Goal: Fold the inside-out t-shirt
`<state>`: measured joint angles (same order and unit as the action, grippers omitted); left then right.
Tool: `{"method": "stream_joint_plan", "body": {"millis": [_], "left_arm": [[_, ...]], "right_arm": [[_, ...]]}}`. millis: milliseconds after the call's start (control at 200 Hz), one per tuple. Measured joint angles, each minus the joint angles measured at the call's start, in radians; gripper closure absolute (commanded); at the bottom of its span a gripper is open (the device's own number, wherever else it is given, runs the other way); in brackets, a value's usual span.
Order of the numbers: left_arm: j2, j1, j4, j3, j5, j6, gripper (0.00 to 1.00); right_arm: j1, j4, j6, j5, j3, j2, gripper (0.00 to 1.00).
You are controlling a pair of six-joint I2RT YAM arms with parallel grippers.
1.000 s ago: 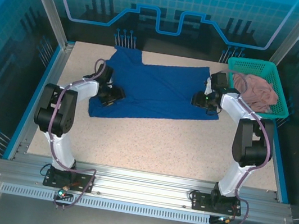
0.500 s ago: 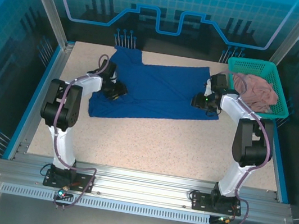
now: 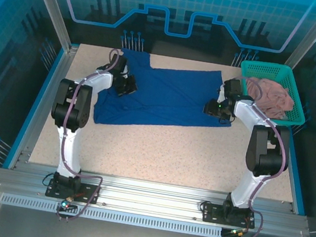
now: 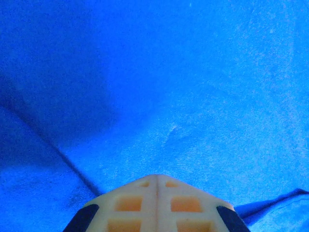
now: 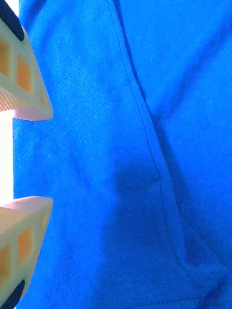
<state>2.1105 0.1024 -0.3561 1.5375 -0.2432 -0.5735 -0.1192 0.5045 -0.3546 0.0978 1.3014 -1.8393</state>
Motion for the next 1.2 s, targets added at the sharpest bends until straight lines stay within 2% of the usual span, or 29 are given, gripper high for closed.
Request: {"method": "stream_joint_plan", "body": {"millis": [120,310,465,545,635,745,935,1200], "left_arm": [[-0.039,0.000,-0.006,-0.035,0.043,0.024,0.88],[-0.285,0.001,-0.008,-0.273,0.146,0.057,0.56],[-0.377,0.002,0.000,-0.388,0.168,0.050,0.48],[-0.366,0.011,0.000,-0.419,0.169,0.050,0.47],[-0.340,0.031,0.000,-0.426,0.169,0.050,0.47],[-0.301,0.049,0.003,-0.423,0.168,0.050,0.49],[-0.248,0.055,0.002,-0.401,0.169,0.052,0.60],[-0.241,0.055,0.002,-0.359,0.177,0.058,0.63]], "right_arm": [[0.004,-0.001,0.000,0.000,-0.013,0.001,0.54],[0.005,-0.001,0.000,0.001,-0.027,0.001,0.54],[0.005,-0.009,0.000,0.012,-0.027,0.001,0.50],[0.005,-0.014,0.000,0.021,-0.027,0.001,0.46],[0.001,-0.037,0.018,0.034,-0.045,0.014,0.31],[-0.013,-0.065,0.037,0.050,-0.095,0.076,0.24],[-0.042,-0.101,0.060,0.071,-0.114,0.164,0.21],[-0.049,-0.113,0.061,0.075,-0.114,0.155,0.21]]}}
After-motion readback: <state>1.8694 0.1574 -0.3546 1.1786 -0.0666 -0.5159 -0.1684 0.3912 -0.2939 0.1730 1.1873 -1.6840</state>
